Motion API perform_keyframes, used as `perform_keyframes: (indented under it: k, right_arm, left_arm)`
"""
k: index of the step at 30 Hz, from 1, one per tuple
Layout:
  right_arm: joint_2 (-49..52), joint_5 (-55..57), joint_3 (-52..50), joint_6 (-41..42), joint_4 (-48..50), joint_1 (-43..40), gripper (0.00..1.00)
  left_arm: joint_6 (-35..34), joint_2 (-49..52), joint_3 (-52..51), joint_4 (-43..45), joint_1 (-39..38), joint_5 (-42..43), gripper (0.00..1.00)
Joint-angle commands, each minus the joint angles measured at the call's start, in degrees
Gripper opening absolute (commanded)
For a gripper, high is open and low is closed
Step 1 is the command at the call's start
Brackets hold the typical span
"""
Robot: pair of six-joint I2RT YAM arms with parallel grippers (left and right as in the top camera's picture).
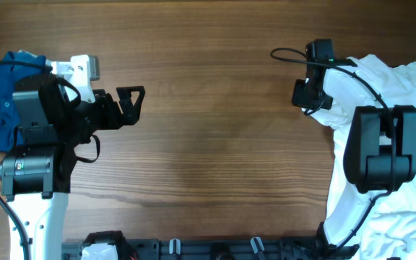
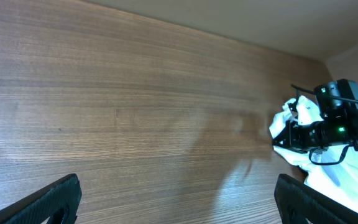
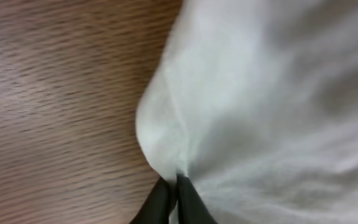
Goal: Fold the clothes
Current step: 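Lift the white T-shirt with the right gripper and drag it leftward to center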
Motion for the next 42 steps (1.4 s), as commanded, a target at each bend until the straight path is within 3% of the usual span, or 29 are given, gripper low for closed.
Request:
perform_keyframes:
  k: [1,7,13,16,17,18,19,21,23,26,28,31,32,39,42]
  right_arm:
    - [-1.57,6.14,-0.85,2.62,-0.66,-2.40,0.04]
    - [-21.07,4.74,-0.85,2.58,3.61,-9.99,0.04]
    - [-37.24,-11.72,-0.63,2.58,18.80,-21.42,0.04]
    - [-38.05,-24.46,-0.92,1.95,14.29,-21.55,0.04]
    - [-36.46,-24.35,-1.53,-0.17,10.25,-20.22,0.08]
    - [-34.69,-24.17,-1.95,-1.99,7.85,-19.02,0.19]
    - [-31.63,-23.06,-2.21,-3.85,4.74,-17.29,0.49]
    - [-22.34,-14.19,-2.21,-2.43,0.92,-14.25,0.81]
    - [-13.79,-13.14,-2.21,-2.10,2.23,-13.62,0.87]
    - [-4.55,-11.67,-2.21,-4.28,5.01,-13.62,0.88]
    - [-2.49,-11.63,-2.21,-3.91,6.14,-13.62,0.83]
    - [-1.16,-11.80,-2.08,-3.04,8.13,-13.64,0.16]
    - [-1.57,-10.69,-1.68,-3.04,7.69,-13.70,0.04]
    - [-25.64,-10.84,1.66,0.87,7.34,-21.46,0.04]
    - [-32.30,-12.52,1.66,-5.75,8.11,-23.93,0.04]
  left_arm:
    - [-0.50,0.07,1.22,0.31,0.15,0.94,1.00]
    - [-0.50,0.17,1.22,0.15,0.15,0.94,1.00]
    - [-0.50,0.28,1.22,0.13,0.15,0.94,1.00]
    - [-0.50,0.28,1.22,0.15,0.15,0.94,1.00]
    - [-0.52,0.28,1.22,0.15,0.15,0.96,1.00]
    - [-0.50,0.28,1.22,0.15,0.15,0.94,1.00]
    - [-0.50,0.28,1.22,0.15,0.15,0.94,1.00]
    - [-0.50,0.28,1.22,0.15,0.15,0.94,1.00]
    - [-0.50,0.28,1.22,0.15,0.15,0.94,1.00]
    - [-0.52,0.28,1.22,0.15,0.15,0.96,1.00]
    - [-0.50,0.28,1.22,0.15,0.15,0.96,1.00]
    - [-0.52,0.28,1.22,0.09,0.15,1.03,1.00]
    - [-0.52,0.28,1.22,0.07,0.15,1.18,1.00]
    - [-0.52,0.28,1.22,-0.09,0.15,1.18,1.00]
    - [-0.52,0.28,1.22,-0.07,0.15,1.16,1.00]
